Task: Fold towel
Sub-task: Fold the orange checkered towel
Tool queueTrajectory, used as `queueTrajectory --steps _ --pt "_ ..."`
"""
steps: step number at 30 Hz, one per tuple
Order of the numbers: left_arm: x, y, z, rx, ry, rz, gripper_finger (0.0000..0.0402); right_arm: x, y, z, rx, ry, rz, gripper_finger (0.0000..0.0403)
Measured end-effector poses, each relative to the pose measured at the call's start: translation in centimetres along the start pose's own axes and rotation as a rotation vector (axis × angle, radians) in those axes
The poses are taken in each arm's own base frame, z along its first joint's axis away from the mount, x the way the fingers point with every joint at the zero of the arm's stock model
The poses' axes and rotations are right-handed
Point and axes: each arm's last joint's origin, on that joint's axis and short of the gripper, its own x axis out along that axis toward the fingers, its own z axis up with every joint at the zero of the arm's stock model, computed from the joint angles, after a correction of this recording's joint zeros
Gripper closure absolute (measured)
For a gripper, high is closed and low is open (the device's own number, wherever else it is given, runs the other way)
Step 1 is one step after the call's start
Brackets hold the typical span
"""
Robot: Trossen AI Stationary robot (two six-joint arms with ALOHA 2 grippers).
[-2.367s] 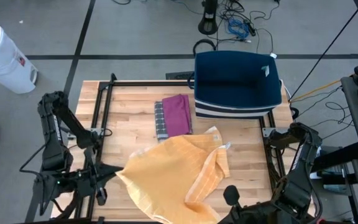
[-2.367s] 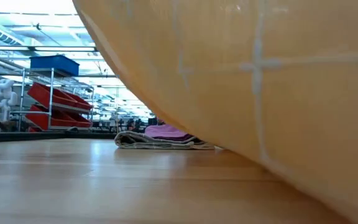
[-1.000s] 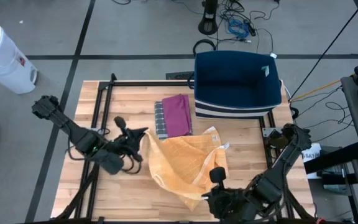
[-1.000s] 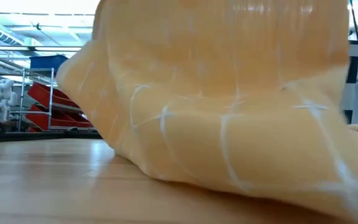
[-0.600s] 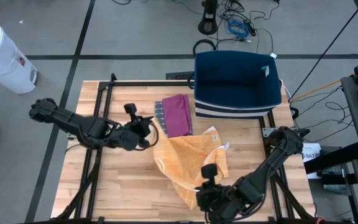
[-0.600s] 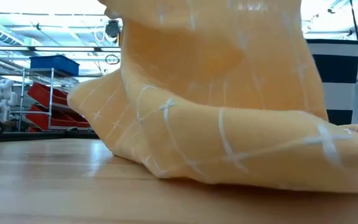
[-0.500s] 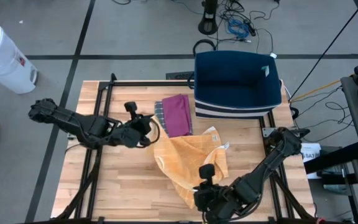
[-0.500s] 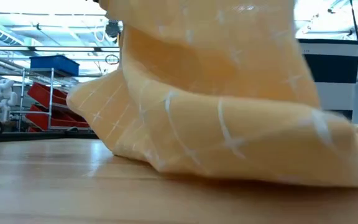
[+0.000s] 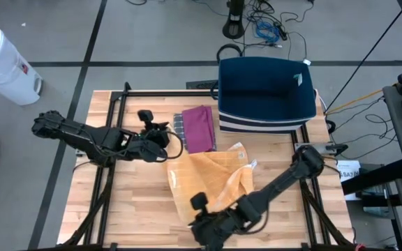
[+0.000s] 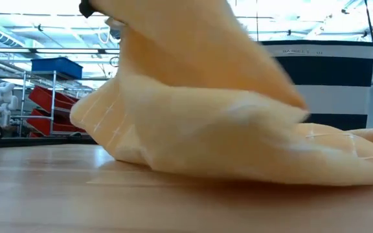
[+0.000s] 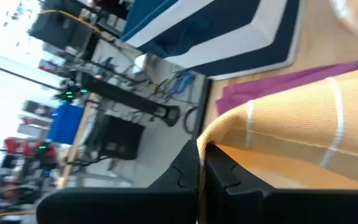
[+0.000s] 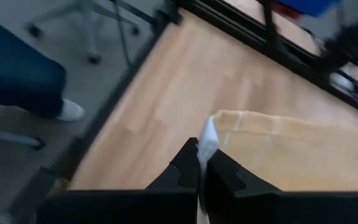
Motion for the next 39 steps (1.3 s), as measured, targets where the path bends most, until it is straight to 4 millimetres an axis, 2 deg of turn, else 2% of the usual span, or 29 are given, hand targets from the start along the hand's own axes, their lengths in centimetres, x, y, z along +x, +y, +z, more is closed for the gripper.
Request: queueTrajectory --steps 5,9,11,14,19,22,24,27,32,36,39 --pt "-0.1 0.2 -0.3 0.039 0.024 0.039 0.0401 2.6 -1.4 0.5 -0.009 -0.101 0.123 0.0403" --pt "-0.2 0.2 -0.9 0.052 0.052 0.025 0.0401 3.2 -2.3 1.2 -0.04 -0.191 0.175 0.0397" --pt "-0.3 0.2 -1.3 0.053 0.072 0.006 0.0401 3.0 -2.0 1.5 -0.076 -0.231 0.193 0.0381" --pt "-0.3 0.1 -1.9 0.056 0.108 -0.011 0.0401 2.7 -1.1 1.6 -0.127 -0.245 0.208 0.0336" --pt "-0.4 0.1 -2.3 0.039 0.137 -0.02 0.0401 2.4 -0.2 1.6 -0.102 -0.237 0.221 0.0226" --pt "-0.4 0.0 -2.3 0.028 0.137 -0.037 0.0401 2.0 0.2 0.8 -0.033 -0.123 0.144 0.0171" --pt "-0.4 0.0 -2.3 0.02 0.136 -0.059 0.0401 1.5 0.5 -0.4 0.012 0.007 0.074 0.0152" --pt "-0.4 -0.1 -2.3 0.016 0.134 -0.078 0.0401 0.8 1.0 -2.5 0.066 0.225 -0.023 0.0147" --pt "-0.6 -0.3 -2.2 0.004 0.128 -0.093 0.0401 -1.1 1.6 -5.5 0.141 0.489 -0.238 0.017" --pt "-0.8 -0.5 -2.2 0.002 0.117 -0.107 0.0401 -2.1 2.1 -6.3 0.195 0.538 -0.326 0.0187" --pt "-1.0 -0.6 -2.1 0.006 0.11 -0.114 0.0401 -1.8 2.6 -6.7 0.224 0.527 -0.333 0.0192"
